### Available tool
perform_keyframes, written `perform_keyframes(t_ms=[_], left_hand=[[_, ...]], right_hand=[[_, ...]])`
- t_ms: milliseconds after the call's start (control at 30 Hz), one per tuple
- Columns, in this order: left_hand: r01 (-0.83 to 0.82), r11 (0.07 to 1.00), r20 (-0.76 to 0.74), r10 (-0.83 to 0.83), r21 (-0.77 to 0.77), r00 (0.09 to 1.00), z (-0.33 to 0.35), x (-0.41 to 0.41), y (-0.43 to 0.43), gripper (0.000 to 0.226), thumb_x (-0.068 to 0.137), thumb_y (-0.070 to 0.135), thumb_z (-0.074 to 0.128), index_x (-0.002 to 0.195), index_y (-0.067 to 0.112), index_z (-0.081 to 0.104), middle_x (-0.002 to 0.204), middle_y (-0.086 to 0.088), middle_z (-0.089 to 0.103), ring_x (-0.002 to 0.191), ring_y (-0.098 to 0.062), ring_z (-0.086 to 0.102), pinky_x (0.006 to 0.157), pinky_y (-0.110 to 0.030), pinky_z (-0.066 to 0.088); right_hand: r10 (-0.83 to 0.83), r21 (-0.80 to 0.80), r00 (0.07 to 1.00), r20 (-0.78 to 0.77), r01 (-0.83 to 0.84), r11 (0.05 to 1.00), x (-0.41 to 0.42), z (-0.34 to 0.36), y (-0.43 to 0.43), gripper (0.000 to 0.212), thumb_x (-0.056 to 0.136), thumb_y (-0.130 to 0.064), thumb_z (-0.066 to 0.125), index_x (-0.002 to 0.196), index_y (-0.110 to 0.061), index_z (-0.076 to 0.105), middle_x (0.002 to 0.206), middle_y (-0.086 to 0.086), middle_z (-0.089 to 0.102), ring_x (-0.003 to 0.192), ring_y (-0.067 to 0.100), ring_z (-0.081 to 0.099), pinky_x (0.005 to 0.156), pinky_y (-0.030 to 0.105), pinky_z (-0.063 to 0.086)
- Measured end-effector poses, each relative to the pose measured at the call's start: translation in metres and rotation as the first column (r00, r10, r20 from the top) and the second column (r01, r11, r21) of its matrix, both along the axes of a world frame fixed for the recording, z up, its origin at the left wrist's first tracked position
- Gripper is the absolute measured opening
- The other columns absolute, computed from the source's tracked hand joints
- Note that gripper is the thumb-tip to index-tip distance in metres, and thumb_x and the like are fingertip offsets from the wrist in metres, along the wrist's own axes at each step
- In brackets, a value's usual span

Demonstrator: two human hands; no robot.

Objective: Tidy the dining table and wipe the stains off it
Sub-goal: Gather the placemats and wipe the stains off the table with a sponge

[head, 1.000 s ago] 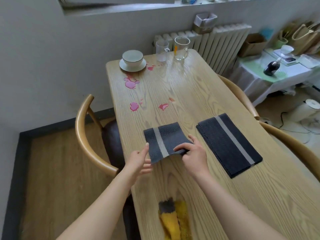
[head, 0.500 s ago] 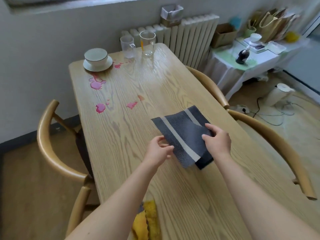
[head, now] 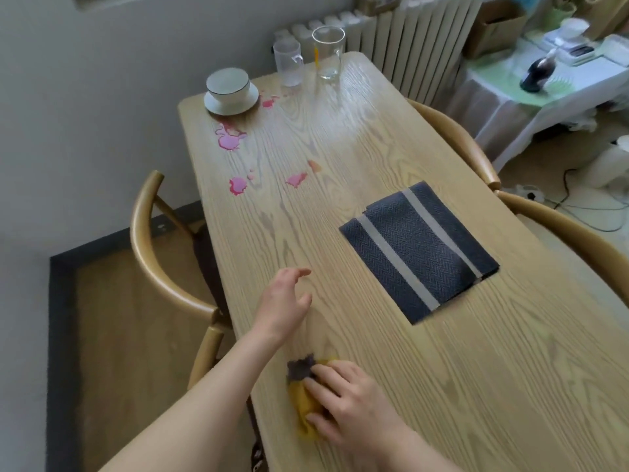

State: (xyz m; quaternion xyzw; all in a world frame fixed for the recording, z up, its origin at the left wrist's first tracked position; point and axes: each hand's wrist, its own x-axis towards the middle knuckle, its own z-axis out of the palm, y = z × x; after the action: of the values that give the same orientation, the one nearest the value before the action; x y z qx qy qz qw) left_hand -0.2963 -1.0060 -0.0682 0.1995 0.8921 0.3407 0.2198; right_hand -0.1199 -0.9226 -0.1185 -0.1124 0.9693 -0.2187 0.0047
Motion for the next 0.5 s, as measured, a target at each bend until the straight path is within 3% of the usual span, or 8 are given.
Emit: perform_keyframes(t_ms=[100,167,267,367,433,467,500], left_hand=[[0.007,1.0,-0.048,-0.006,0.018,0.999,0.003,-0.008,-0.022,0.039,0.091,0.019,0.058,0.129,0.021,0.052,0.129,0.005,0.051,0.122,-0.009,0.047,0.103,-0.028,0.04],[0.006,1.0,-0.062,-0.005,0.027,0.998,0.003,-0.014,-0.033,0.039,0.091,0.018,0.058,0.13,0.021,0.052,0.13,0.005,0.051,0.124,-0.01,0.045,0.105,-0.028,0.038],[0.039,0.999,-0.095,-0.039,0.003,0.995,0.0,-0.027,-0.046,0.039,0.091,0.019,0.058,0.13,0.023,0.052,0.131,0.006,0.05,0.126,-0.009,0.044,0.105,-0.026,0.037],[0.086,0.996,-0.122,-0.083,0.015,0.989,0.003,-0.059,-0.067,0.038,0.09,0.019,0.059,0.127,0.023,0.054,0.13,0.006,0.052,0.125,-0.01,0.045,0.099,-0.022,0.036],[0.109,0.994,-0.132,-0.105,0.022,0.986,0.007,-0.081,-0.079,0.037,0.089,0.017,0.059,0.126,0.02,0.056,0.129,0.004,0.053,0.124,-0.012,0.046,0.1,-0.026,0.037],[0.121,0.992,-0.129,-0.116,0.025,0.985,0.009,-0.096,-0.089,0.037,0.089,0.017,0.059,0.126,0.02,0.056,0.13,0.004,0.052,0.125,-0.012,0.046,0.102,-0.027,0.038],[0.142,0.99,-0.133,-0.138,0.024,0.982,0.01,-0.11,-0.101,0.037,0.089,0.017,0.059,0.127,0.021,0.055,0.131,0.005,0.051,0.126,-0.012,0.045,0.103,-0.027,0.038]], right_hand=[[-0.108,0.086,0.991,-0.077,0.115,0.99,-0.028,0.001,0.005,0.035,0.089,-0.042,0.052,0.105,-0.018,0.072,0.107,0.001,0.069,0.095,0.02,0.062,0.083,0.033,0.053],[-0.226,0.114,0.973,-0.048,0.23,0.966,-0.053,0.009,0.004,0.033,0.087,-0.037,0.05,0.101,-0.019,0.073,0.101,-0.001,0.07,0.089,0.02,0.064,0.077,0.032,0.055],[-0.407,0.186,0.913,0.02,0.397,0.899,-0.088,0.019,-0.003,0.013,0.075,-0.027,0.068,0.086,-0.02,0.071,0.087,-0.003,0.068,0.077,0.021,0.064,0.062,0.033,0.055],[-0.572,0.254,0.818,0.059,0.542,0.801,-0.107,0.02,-0.022,0.014,0.071,-0.024,0.077,0.084,-0.019,0.072,0.086,-0.001,0.069,0.076,0.022,0.065,0.059,0.033,0.053],[-0.653,0.265,0.751,0.1,0.612,0.745,-0.104,0.021,-0.038,0.033,0.081,-0.037,0.069,0.107,-0.017,0.071,0.11,0.002,0.069,0.1,0.022,0.065,0.077,0.035,0.055],[-0.684,0.273,0.716,0.14,0.637,0.721,-0.105,0.02,-0.049,0.047,0.088,-0.042,0.059,0.127,-0.016,0.061,0.132,0.003,0.059,0.12,0.022,0.056,0.095,0.035,0.048],[-0.704,0.276,0.688,0.176,0.652,0.706,-0.108,0.017,-0.06,0.056,0.095,-0.043,0.047,0.143,-0.016,0.042,0.15,0.002,0.041,0.138,0.02,0.038,0.11,0.032,0.032]])
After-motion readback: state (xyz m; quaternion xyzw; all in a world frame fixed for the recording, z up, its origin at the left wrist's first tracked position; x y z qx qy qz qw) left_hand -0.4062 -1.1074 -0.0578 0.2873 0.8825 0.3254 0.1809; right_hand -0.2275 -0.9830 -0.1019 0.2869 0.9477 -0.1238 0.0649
